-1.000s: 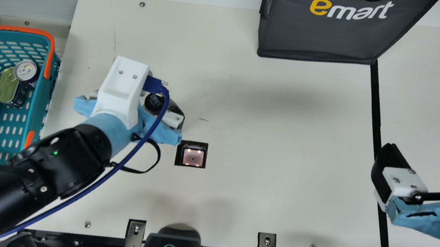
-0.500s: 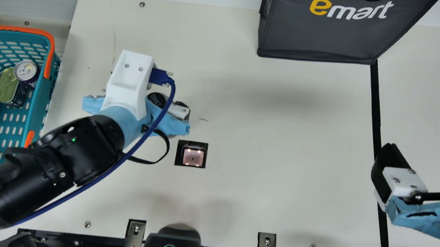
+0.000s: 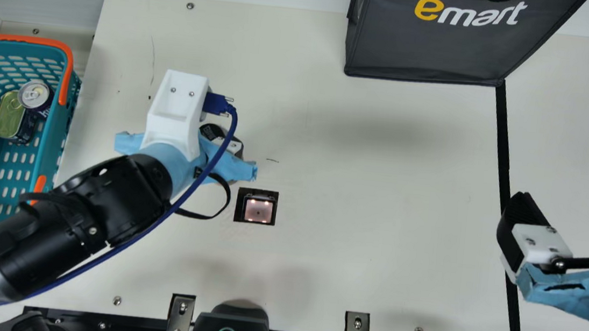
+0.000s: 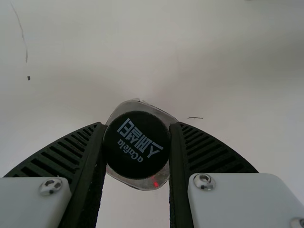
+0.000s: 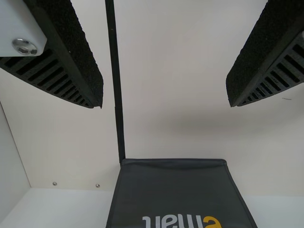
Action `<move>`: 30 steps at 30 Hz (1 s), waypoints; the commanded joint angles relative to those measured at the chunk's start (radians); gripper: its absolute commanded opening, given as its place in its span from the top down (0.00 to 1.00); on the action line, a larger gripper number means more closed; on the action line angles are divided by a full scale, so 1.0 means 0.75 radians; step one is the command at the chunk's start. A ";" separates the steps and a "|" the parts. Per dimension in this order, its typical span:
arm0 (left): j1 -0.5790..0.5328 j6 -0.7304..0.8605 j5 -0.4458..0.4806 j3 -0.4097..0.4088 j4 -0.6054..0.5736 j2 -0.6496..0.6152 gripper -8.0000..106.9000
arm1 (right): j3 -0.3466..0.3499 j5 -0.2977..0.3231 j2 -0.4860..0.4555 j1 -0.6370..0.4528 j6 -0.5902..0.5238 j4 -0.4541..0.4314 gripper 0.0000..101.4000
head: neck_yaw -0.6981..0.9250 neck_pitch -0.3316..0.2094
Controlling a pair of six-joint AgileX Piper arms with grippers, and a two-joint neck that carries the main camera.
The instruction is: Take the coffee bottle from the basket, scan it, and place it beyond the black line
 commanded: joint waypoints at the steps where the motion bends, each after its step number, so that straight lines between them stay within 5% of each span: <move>1: 0.001 0.001 -0.002 0.004 -0.005 0.003 0.84 | 0.000 0.000 0.000 0.000 0.000 0.000 0.10 | 0.002 -0.037; 30: -0.115 0.337 -0.097 0.087 -0.097 -0.153 0.84 | 0.000 0.000 0.000 0.000 0.000 0.000 0.10 | 0.002 -0.037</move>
